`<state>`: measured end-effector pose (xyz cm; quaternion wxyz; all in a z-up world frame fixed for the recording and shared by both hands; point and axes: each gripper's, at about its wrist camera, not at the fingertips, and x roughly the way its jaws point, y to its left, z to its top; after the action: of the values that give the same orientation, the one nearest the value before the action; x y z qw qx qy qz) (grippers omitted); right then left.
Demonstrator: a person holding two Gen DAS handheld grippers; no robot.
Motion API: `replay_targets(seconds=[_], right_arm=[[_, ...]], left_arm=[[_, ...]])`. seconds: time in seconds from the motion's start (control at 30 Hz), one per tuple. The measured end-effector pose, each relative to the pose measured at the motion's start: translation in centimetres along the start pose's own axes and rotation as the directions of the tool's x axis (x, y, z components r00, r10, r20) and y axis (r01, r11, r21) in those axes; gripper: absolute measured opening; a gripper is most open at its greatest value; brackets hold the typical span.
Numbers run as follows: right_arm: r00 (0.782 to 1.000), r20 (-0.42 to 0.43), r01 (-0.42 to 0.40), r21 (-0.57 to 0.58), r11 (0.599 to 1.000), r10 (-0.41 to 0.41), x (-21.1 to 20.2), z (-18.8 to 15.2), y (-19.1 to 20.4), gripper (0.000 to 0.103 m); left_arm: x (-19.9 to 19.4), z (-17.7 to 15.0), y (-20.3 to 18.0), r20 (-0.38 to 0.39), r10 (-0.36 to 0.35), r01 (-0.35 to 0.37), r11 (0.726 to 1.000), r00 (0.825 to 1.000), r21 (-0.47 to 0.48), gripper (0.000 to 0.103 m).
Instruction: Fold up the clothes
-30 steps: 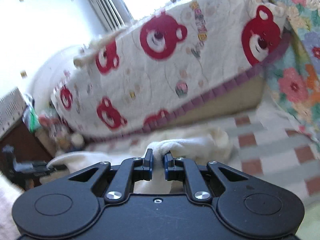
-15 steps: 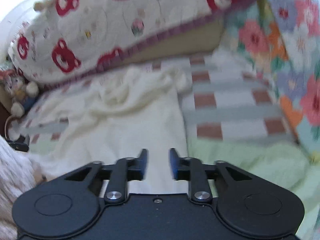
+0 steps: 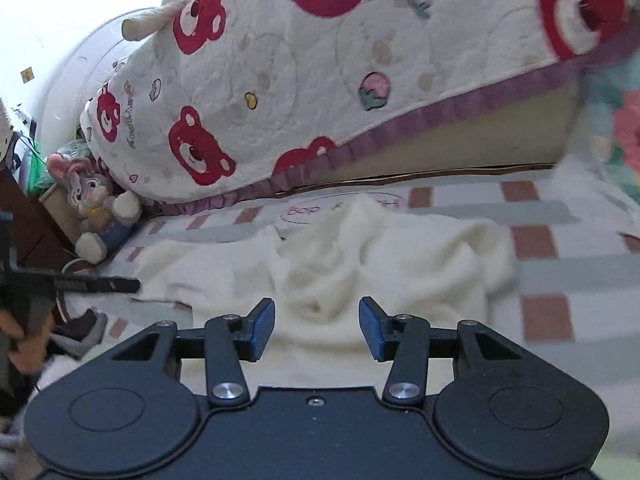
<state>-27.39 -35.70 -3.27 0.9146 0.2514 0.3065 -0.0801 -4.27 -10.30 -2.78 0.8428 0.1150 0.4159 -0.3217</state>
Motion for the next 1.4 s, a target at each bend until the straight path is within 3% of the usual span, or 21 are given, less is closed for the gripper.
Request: replay_targets(seconds=[0.13,0.23,0.3,0.37,0.47,0.53,0.67,0.73,0.8,0.9,0.97,1.1,1.23,1.3,1.4], right_arm=[[0.987,-0.140,-0.058,0.115,0.992,0.074,5.7,5.3,-1.6,0.052],[0.953,-0.283,-0.038,0.240,0.970,0.107,10.8,8.4,-3.0,0.052],[0.927,-0.374,0.063,0.260,0.964,0.041,13.7,10.3,-3.1,0.052],[0.892,-0.435,0.201,0.146,0.969,-0.120,16.0,12.2,-1.8,0.052],[0.847,-0.481,0.233,-0.050,0.971,-0.228,20.2,14.4,0.4,0.052],[0.839,-0.491,0.226,-0.075,0.971,-0.233,23.2,15.4,0.8,0.052],[0.858,-0.463,0.215,-0.066,0.974,-0.221,28.4,16.4,-0.3,0.052],[0.850,-0.461,0.228,-0.112,0.967,-0.254,30.1,16.6,-1.2,0.052],[0.830,-0.464,0.248,-0.192,0.950,-0.310,30.5,16.3,-2.1,0.052],[0.800,-0.463,0.264,-0.298,0.917,-0.381,30.7,16.1,-3.4,0.052],[0.812,-0.472,0.236,-0.273,0.933,-0.344,31.2,16.5,-3.4,0.052],[0.832,-0.487,0.178,-0.223,0.958,-0.267,32.4,17.4,-3.5,0.052],[0.843,-0.496,0.131,-0.187,0.974,-0.208,33.8,18.1,-3.4,0.058],[0.828,-0.498,0.159,-0.230,0.960,-0.256,35.3,17.9,-2.8,0.065],[0.773,-0.512,0.226,-0.328,0.917,-0.374,38.1,17.3,-3.0,0.069]], left_arm=[[4.2,1.9,1.3,-0.026,0.027,-0.027,1.000,0.999,0.004,0.048],[6.6,3.6,3.5,0.003,0.013,-0.013,0.999,1.000,-0.040,0.048],[8.0,4.6,5.0,0.016,-0.043,0.045,0.995,0.999,-0.088,0.051],[9.7,5.2,6.1,0.011,-0.126,0.126,0.982,0.992,-0.139,0.060],[12.3,5.4,6.5,-0.006,-0.174,0.170,0.968,0.985,-0.183,0.061],[14.2,5.7,6.2,-0.015,-0.174,0.169,0.969,0.985,-0.181,0.061],[17.9,6.6,5.2,-0.046,-0.114,0.105,0.980,0.992,-0.169,0.061],[18.7,6.6,4.6,-0.020,-0.029,0.026,0.988,0.999,-0.155,0.061],[18.8,6.0,4.3,0.028,-0.027,0.031,0.987,0.999,-0.159,0.061],[19.5,5.5,5.1,0.006,-0.130,0.128,0.966,0.991,-0.224,0.061],[19.9,5.3,5.4,-0.003,-0.189,0.184,0.955,0.982,-0.232,0.061],[20.5,3.9,5.8,-0.009,-0.158,0.153,0.968,0.987,-0.199,0.062],[20.9,3.9,6.8,-0.011,-0.223,0.214,0.947,0.975,-0.240,0.064],[20.5,3.7,7.4,0.007,-0.271,0.262,0.924,0.963,-0.278,0.065],[20.2,3.4,7.8,0.035,-0.342,0.337,0.896,0.939,-0.290,0.072]])
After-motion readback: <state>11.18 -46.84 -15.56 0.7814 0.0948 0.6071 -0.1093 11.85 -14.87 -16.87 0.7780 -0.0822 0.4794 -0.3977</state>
